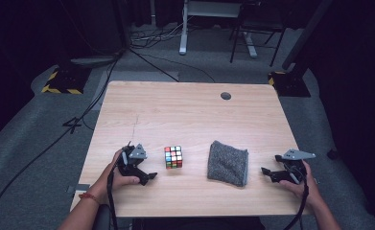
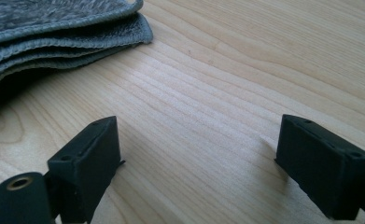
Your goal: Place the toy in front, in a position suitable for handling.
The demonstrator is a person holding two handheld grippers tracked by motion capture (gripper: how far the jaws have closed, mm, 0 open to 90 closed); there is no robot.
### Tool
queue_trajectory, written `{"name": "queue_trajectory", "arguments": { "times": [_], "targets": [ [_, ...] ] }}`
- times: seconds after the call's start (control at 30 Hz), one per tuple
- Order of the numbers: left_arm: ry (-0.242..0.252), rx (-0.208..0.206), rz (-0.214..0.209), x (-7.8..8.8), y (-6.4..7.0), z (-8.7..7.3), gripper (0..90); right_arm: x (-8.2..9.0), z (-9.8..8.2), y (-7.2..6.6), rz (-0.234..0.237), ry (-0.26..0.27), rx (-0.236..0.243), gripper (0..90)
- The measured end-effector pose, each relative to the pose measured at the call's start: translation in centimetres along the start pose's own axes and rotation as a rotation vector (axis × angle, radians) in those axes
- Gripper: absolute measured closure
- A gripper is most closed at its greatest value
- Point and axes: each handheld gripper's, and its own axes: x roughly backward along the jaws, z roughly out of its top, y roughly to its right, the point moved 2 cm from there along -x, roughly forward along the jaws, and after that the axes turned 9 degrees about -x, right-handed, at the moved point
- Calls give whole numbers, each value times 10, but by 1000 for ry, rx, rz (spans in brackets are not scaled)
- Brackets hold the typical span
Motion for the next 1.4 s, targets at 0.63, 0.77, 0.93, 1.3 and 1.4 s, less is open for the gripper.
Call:
{"name": "queue_trajectory", "arguments": {
  "times": [0.63,0.77,0.93,1.3,1.4],
  "targets": [
    [-4,10,12,1,2,-1,4,1,7,-5,-25,-12,59,192],
    [-5,12,14,1,2,-1,4,8,16,-8,11,40,74,218],
    [-4,12,13,1,2,-1,4,16,31,-20,23,47,136,223],
    [-4,13,14,1,2,-1,4,18,73,-59,116,66,252,234],
    [-4,13,14,1,2,-1,4,15,78,-68,129,61,280,234]
  ]
}}
